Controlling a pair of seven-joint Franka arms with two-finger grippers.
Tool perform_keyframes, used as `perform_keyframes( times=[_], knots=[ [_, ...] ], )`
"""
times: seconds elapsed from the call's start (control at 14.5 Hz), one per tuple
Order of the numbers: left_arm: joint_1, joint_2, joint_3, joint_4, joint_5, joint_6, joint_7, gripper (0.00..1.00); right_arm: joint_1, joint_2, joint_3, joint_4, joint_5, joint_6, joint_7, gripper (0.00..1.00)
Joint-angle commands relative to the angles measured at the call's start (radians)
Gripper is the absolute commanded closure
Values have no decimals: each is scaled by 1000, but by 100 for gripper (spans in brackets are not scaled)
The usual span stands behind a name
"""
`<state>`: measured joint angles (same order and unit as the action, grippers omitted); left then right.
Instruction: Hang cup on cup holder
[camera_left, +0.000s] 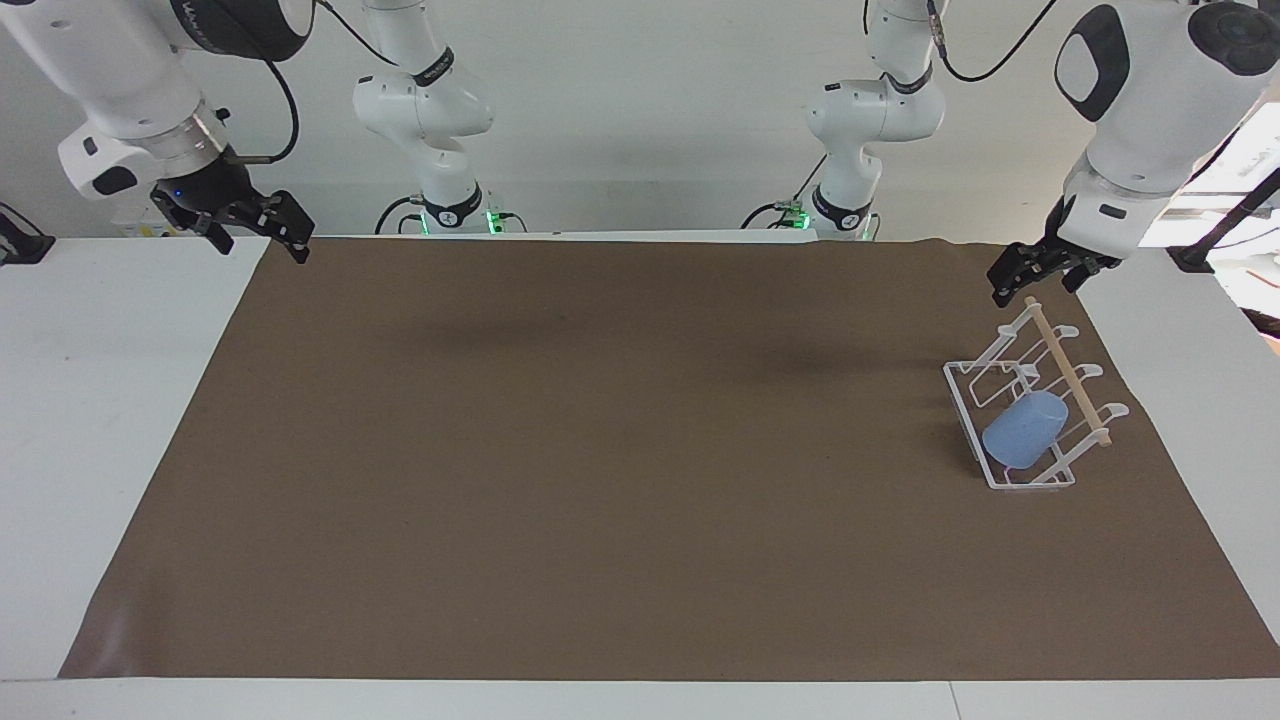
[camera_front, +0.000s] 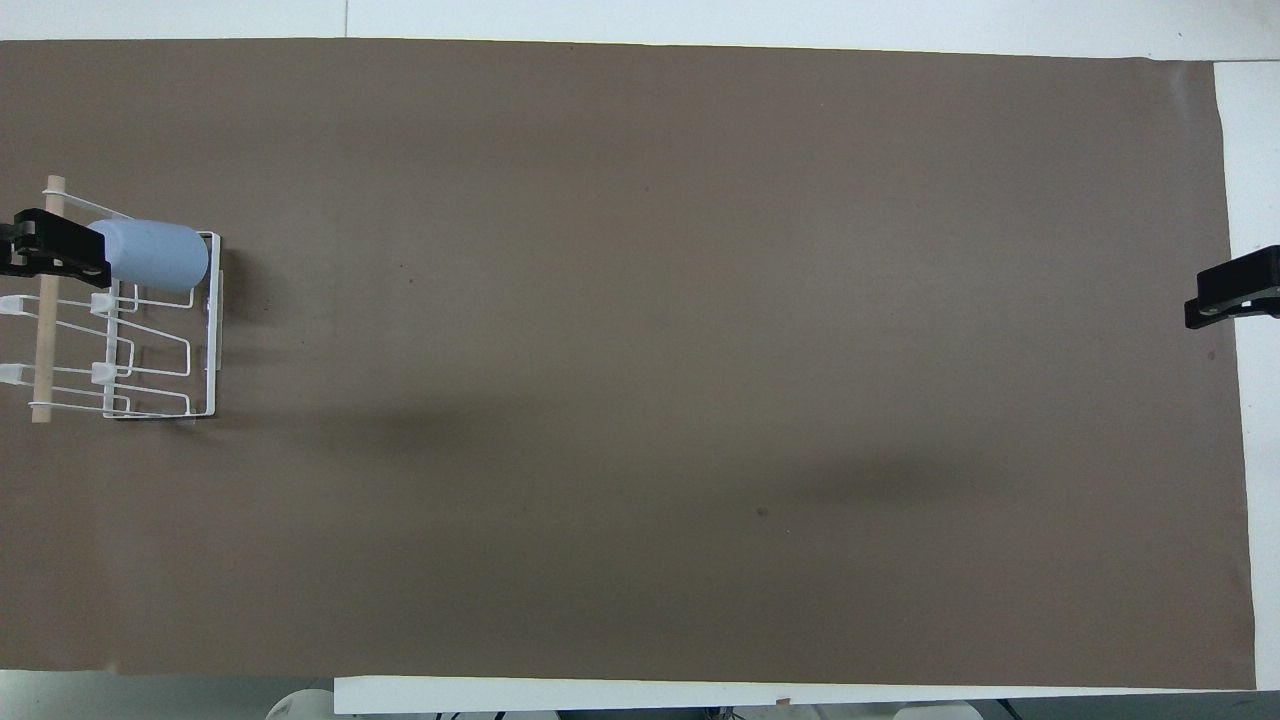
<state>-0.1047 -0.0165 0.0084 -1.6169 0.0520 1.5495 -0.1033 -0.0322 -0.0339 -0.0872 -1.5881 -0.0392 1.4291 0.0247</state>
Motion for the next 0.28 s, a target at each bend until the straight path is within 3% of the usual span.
perform_keyframes(
  times=[0.0, 0.21],
  knots=[
    [-9, 6, -2, 25, -24, -32, 33, 0, -5, -24, 3, -24, -2, -3, -19, 0],
    [-6, -3, -4, 20, -24, -34, 34, 0, -5, -24, 4, -24, -2, -3, -19, 0]
  ],
)
